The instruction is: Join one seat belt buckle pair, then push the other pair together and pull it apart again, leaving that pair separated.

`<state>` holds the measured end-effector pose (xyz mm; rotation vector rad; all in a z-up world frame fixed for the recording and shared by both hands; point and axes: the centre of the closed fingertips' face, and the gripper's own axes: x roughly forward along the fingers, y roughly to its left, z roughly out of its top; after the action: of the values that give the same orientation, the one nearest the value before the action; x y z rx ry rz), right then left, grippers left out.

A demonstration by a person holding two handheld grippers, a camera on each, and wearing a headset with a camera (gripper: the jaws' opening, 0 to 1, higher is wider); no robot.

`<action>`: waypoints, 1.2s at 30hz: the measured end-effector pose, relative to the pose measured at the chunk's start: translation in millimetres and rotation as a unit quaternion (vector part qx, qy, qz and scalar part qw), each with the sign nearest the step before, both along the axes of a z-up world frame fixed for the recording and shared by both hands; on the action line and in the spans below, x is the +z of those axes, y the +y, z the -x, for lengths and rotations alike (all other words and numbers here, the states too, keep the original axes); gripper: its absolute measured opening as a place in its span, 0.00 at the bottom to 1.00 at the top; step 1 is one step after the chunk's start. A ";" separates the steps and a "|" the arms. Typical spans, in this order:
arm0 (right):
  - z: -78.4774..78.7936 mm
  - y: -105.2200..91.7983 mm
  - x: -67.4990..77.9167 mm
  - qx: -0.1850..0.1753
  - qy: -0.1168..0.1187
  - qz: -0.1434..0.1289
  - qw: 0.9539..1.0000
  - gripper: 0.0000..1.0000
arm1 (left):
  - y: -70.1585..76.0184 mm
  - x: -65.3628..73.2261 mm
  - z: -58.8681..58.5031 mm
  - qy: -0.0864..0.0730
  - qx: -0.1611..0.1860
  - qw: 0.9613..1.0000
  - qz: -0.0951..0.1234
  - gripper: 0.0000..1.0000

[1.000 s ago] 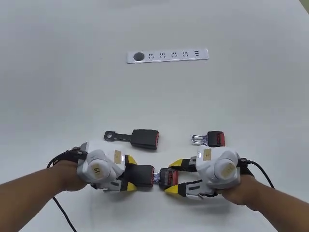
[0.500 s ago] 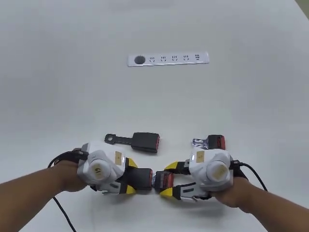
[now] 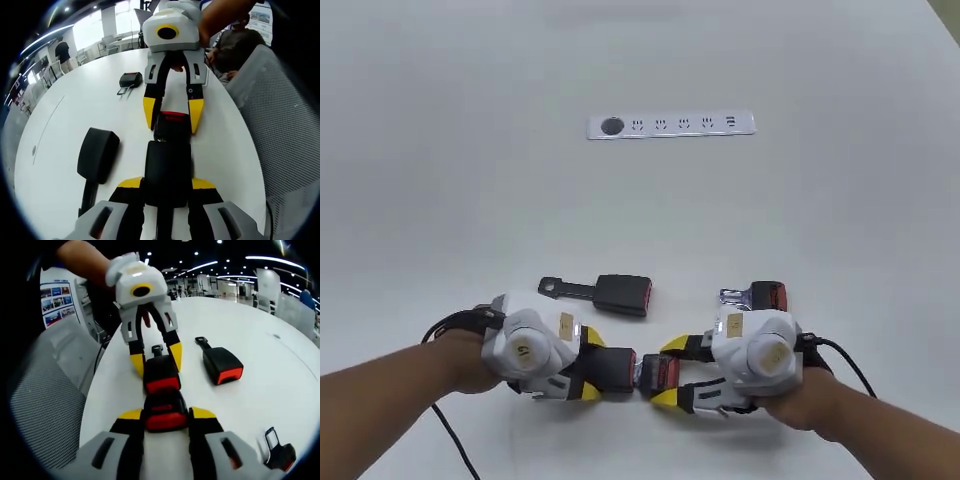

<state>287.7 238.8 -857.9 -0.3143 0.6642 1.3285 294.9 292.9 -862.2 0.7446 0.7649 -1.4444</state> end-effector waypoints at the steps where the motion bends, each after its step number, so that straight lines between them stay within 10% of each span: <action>1: -0.2 0.1 0.3 0.002 -0.001 0.000 1.000 0.35 | 0.0 0.1 0.1 0.000 -0.002 1.000 0.000 0.34; 36: -0.6 -0.4 2.5 0.021 -0.016 -0.019 0.999 0.34 | 1.2 3.8 1.1 -0.003 -0.017 0.999 0.041 0.34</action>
<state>288.4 238.4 -855.4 -0.3191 0.6077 1.3729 293.8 294.1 -858.4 0.7008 0.6869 -1.4956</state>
